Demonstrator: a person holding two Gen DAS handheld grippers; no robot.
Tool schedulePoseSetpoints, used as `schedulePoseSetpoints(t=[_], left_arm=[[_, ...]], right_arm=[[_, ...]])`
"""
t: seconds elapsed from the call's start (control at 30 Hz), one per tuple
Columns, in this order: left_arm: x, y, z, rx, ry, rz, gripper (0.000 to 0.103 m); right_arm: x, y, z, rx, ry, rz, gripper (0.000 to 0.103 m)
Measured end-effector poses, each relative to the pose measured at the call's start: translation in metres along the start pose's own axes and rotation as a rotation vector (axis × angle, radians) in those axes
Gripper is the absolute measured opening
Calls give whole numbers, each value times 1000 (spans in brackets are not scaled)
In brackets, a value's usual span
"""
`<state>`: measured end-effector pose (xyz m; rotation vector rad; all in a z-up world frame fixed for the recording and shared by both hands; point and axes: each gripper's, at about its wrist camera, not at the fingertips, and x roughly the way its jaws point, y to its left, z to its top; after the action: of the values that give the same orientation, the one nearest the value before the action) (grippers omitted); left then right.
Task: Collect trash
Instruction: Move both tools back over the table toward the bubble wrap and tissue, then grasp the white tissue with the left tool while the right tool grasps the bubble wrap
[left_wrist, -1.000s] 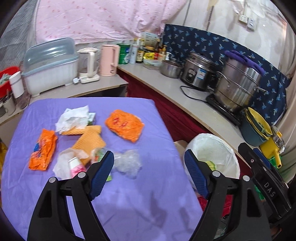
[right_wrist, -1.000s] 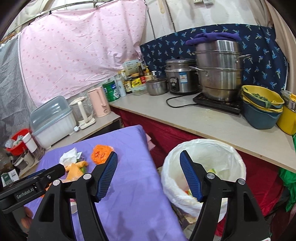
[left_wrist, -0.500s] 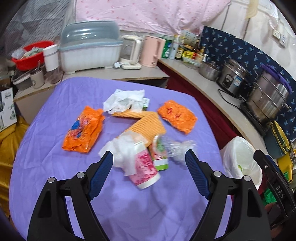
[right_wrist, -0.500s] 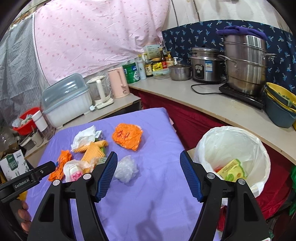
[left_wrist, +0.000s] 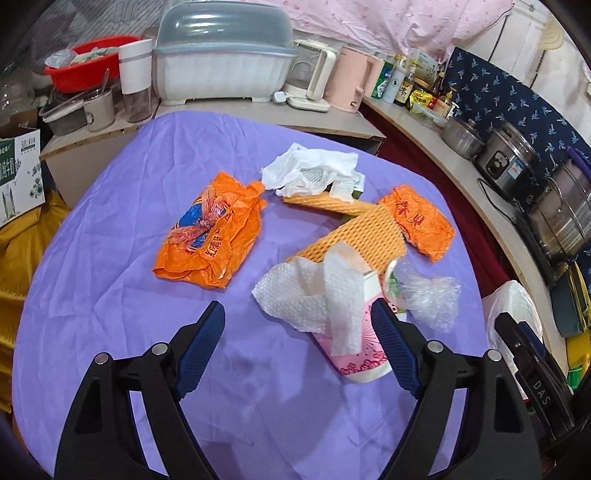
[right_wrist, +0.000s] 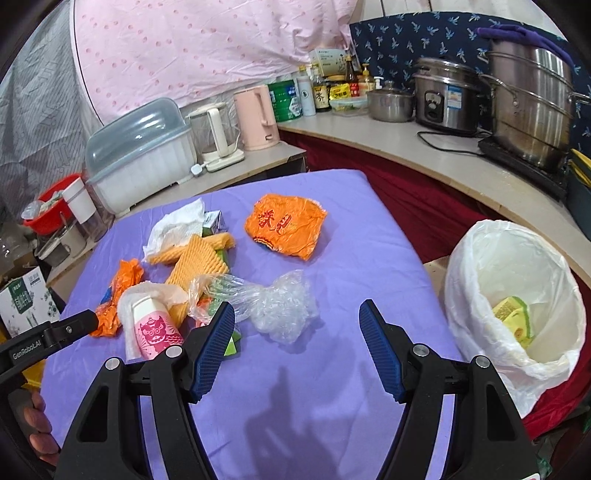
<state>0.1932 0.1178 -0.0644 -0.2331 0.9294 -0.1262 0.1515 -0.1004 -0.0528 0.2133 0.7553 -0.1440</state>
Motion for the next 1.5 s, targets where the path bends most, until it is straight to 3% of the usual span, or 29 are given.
schedulePoseSetpoints(t=[0.37, 0.53, 0.57, 0.63, 0.7, 0.83, 1.1, 1.5], left_arm=[[47, 1, 20, -58, 80, -77, 79], [63, 0, 29, -73, 112, -129, 64], [64, -1, 30, -72, 113, -138, 57], [65, -2, 32, -64, 113, -159, 46], [64, -3, 34, -57, 112, -184, 27], [56, -8, 37, -33, 103, -200, 10], [27, -10, 31, -17, 66, -199, 4], [-57, -50, 41, 81, -91, -239, 4]], right_arm=[[71, 4, 6, 46, 87, 19, 67], [90, 4, 4, 59, 121, 35, 62], [93, 4, 3, 60, 126, 40, 60], [96, 4, 1, 62, 136, 52, 46], [98, 5, -2, 62, 146, 79, 32], [92, 9, -3, 49, 139, 98, 10], [53, 3, 5, 58, 76, 122, 7], [-44, -30, 33, 99, -110, 109, 7]])
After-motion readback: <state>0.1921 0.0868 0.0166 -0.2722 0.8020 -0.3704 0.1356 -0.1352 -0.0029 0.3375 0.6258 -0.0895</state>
